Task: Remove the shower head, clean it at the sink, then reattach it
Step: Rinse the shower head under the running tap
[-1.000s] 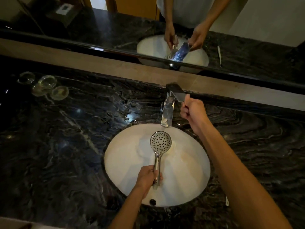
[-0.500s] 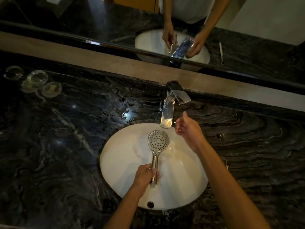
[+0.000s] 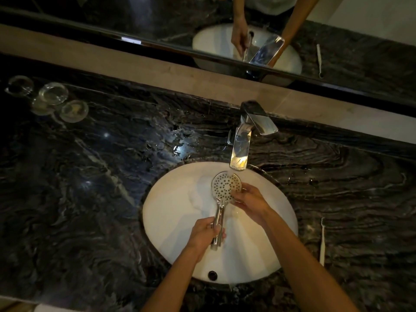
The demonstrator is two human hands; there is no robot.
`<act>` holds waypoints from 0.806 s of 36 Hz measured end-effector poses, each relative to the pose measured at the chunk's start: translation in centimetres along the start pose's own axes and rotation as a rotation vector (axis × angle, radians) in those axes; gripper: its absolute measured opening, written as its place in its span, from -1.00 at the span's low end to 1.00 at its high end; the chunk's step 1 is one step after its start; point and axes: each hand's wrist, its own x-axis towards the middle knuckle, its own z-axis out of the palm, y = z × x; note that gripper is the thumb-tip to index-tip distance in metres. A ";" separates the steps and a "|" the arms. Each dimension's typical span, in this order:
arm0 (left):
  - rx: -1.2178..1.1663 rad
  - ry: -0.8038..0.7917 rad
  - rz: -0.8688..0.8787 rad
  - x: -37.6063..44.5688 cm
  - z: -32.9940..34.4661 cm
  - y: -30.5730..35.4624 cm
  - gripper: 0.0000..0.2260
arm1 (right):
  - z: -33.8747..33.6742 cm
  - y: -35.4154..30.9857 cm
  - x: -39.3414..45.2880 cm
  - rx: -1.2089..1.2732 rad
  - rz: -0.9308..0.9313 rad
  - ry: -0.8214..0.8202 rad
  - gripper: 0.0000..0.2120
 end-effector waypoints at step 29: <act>0.029 -0.091 0.003 1.9 0.3 0.5 -0.83 | 1.2 4.6 0.6 0.021 0.076 -0.249 -0.74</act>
